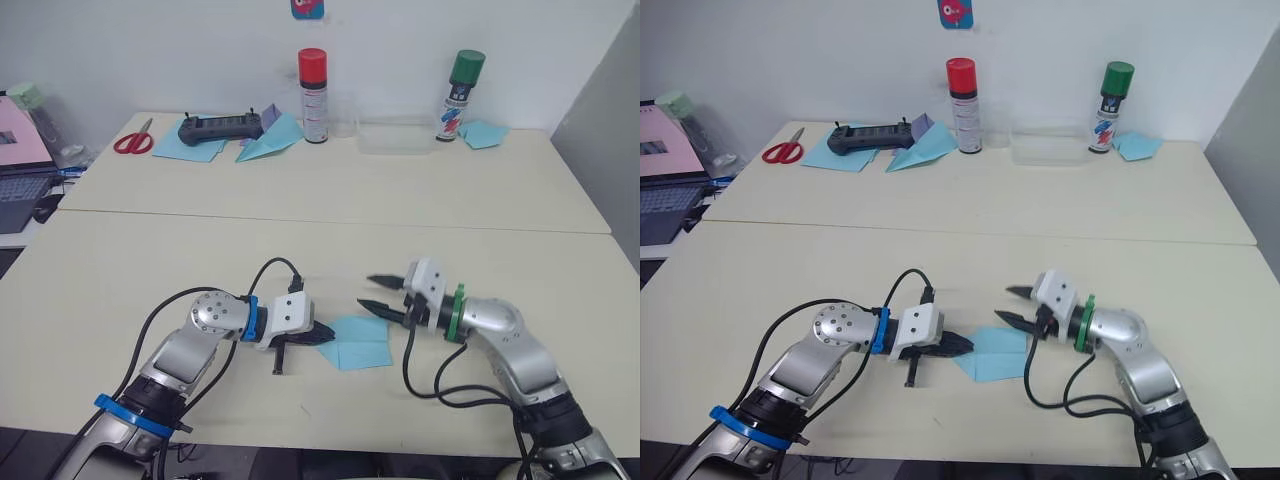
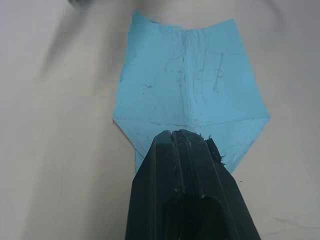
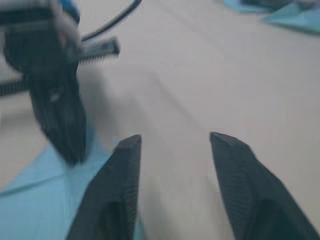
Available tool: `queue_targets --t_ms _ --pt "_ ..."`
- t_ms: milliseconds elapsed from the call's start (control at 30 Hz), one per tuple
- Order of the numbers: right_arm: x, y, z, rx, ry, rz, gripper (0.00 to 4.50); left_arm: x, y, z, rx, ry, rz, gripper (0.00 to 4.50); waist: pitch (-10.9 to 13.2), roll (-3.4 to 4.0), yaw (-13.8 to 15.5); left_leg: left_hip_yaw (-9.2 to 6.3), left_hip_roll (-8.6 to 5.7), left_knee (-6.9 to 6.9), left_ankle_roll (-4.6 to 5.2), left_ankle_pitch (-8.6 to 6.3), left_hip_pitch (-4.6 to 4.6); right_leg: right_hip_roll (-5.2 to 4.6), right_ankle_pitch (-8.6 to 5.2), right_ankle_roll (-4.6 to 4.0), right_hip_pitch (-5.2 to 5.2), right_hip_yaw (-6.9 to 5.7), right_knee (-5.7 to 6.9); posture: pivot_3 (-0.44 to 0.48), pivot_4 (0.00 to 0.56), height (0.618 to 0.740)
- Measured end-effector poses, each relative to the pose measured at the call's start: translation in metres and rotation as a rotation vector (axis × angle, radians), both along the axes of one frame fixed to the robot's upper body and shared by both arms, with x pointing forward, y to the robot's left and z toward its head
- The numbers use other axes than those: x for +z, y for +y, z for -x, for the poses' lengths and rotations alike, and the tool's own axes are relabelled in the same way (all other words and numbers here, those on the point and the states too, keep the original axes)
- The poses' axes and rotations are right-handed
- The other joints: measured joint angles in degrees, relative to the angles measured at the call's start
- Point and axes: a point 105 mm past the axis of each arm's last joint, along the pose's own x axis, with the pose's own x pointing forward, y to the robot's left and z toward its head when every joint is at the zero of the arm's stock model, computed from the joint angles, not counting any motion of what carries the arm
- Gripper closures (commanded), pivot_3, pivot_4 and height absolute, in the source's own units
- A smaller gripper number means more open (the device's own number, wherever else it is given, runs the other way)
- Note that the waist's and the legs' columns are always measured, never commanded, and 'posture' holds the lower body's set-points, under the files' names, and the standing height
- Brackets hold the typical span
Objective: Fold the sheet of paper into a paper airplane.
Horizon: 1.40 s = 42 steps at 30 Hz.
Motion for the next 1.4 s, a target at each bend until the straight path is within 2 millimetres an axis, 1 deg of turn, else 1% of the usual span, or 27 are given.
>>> queue_targets --t_ms 67,100,133,200,333,400,433,500,600,767,1000,1133,1200,1267,1333,1400 --pt "0.005 0.007 0.007 0.045 0.002 -0.009 1.47 0.0 0.0 0.001 0.003 0.003 0.004 4.5 -0.01 0.0 0.0 0.0 0.0 -0.05 0.0 0.0 0.01 0.0 -0.01 -0.03 -0.01 -0.01 0.0 0.0 0.15 0.74" --pt "0.003 0.01 0.012 0.077 0.01 0.005 1.47 0.0 0.001 0.001 0.006 0.004 0.008 4.5 -0.01 0.0 -0.01 0.0 0.0 -0.07 0.0 0.0 0.01 0.0 -0.03 -0.05 -0.02 -0.01 -0.01 0.0 0.15 0.74" --pt "-0.002 0.013 0.015 0.096 0.019 0.022 1.68 0.0 0.001 0.001 0.008 0.004 0.009 4.5 -0.02 -0.01 -0.01 0.0 0.0 -0.09 0.0 0.0 0.01 0.01 -0.04 -0.06 -0.02 -0.01 -0.01 0.0 0.15 0.74" --pt "-0.02 0.02 0.023 0.136 0.066 0.053 2.12 0.0 0.001 0.001 0.009 0.003 0.01 4.5 -0.03 -0.01 0.0 0.0 0.0 -0.1 0.0 0.0 0.01 0.01 -0.05 -0.09 -0.04 -0.02 -0.01 0.0 0.15 0.74" --pt "-0.055 0.025 0.025 0.151 0.104 0.174 3.52 0.002 0.0 -0.002 0.015 -0.01 0.013 4.5 -0.03 0.01 0.0 0.03 -0.03 -0.06 0.0 0.0 0.01 -0.01 -0.13 -0.23 -0.06 0.03 -0.01 0.0 0.15 0.74" --pt "-0.065 0.025 0.024 0.14 0.116 0.207 4.23 0.002 -0.001 -0.002 0.016 -0.009 0.014 4.5 -0.03 0.01 0.01 0.06 -0.05 -0.04 0.0 0.0 0.0 -0.03 -0.13 -0.22 -0.04 0.05 -0.01 0.0 0.15 0.74" --pt "-0.067 0.025 0.024 0.135 0.123 0.213 4.44 0.002 -0.001 -0.002 0.015 -0.006 0.013 4.5 -0.03 0.01 0.02 0.06 -0.05 -0.03 0.0 0.0 0.01 -0.03 -0.13 -0.22 -0.04 0.05 -0.01 0.0 0.15 0.74" --pt "-0.075 0.023 0.025 0.131 0.141 0.244 4.44 0.001 -0.002 -0.002 0.014 -0.001 0.011 4.5 -0.04 0.0 0.04 0.06 -0.05 -0.03 0.0 0.0 0.01 -0.03 -0.12 -0.22 -0.03 0.04 -0.02 0.0 0.15 0.74" --pt "-0.078 0.017 0.03 0.118 0.155 0.263 4.44 0.001 -0.002 -0.002 0.015 -0.001 0.01 4.5 -0.3 0.02 0.06 0.06 -0.05 -0.05 0.0 0.0 0.01 -0.04 -0.12 -0.19 0.0 0.03 -0.04 0.0 0.15 0.74" --pt "-0.083 -0.008 0.038 0.097 0.163 0.326 4.44 0.0 -0.003 -0.002 0.013 0.003 0.007 4.5 -0.61 0.01 0.08 0.05 -0.06 -0.05 0.0 0.0 0.03 -0.05 -0.18 -0.31 0.0 0.04 -0.06 0.0 0.15 0.74" --pt "-0.081 -0.048 0.041 -0.011 0.199 0.329 4.44 -0.001 -0.003 -0.004 0.012 0.01 0.002 4.5 -0.99 -0.1 0.16 0.05 -0.07 -0.04 -0.01 -0.01 0.06 -0.06 -0.22 -0.36 0.01 0.06 -0.08 0.0 0.15 0.74" --pt "-0.078 -0.059 0.048 -0.026 0.251 0.278 4.44 -0.002 -0.004 -0.004 0.007 0.011 0.003 4.5 -0.97 -0.05 0.2 0.06 -0.07 -0.04 -0.01 -0.01 0.04 -0.06 -0.22 -0.36 0.02 0.07 -0.08 0.0 0.15 0.74" --pt "-0.075 -0.056 0.052 0.008 0.266 0.261 4.44 -0.002 -0.003 -0.004 0.001 0.012 0.003 4.5 -0.95 -0.01 0.17 0.06 -0.05 -0.04 -0.01 0.0 0.05 -0.06 -0.22 -0.36 0.0 0.06 -0.08 0.0 0.15 0.74" --pt "-0.069 -0.047 0.053 0.045 0.255 0.232 4.44 -0.002 -0.003 -0.004 -0.002 0.012 0.001 4.5 -0.94 0.01 0.14 0.06 -0.03 -0.04 -0.01 0.0 0.05 -0.05 -0.22 -0.36 0.0 0.06 -0.08 0.0 0.15 0.74" --pt "-0.057 -0.028 0.048 0.091 0.22 0.172 4.44 -0.002 -0.003 -0.006 -0.004 0.014 0.001 4.5 -0.93 0.03 0.09 0.06 -0.04 -0.03 -0.01 0.0 0.05 -0.05 -0.22 -0.36 -0.02 0.07 -0.08 0.0 0.15 0.74" --pt "-0.051 -0.013 0.046 0.125 0.201 0.14 4.44 0.0 -0.005 -0.007 -0.007 0.011 0.005 4.5 -0.92 0.04 0.09 0.06 -0.06 -0.03 -0.01 0.0 0.04 -0.06 -0.22 -0.36 -0.11 0.08 -0.08 0.0 0.15 0.74"
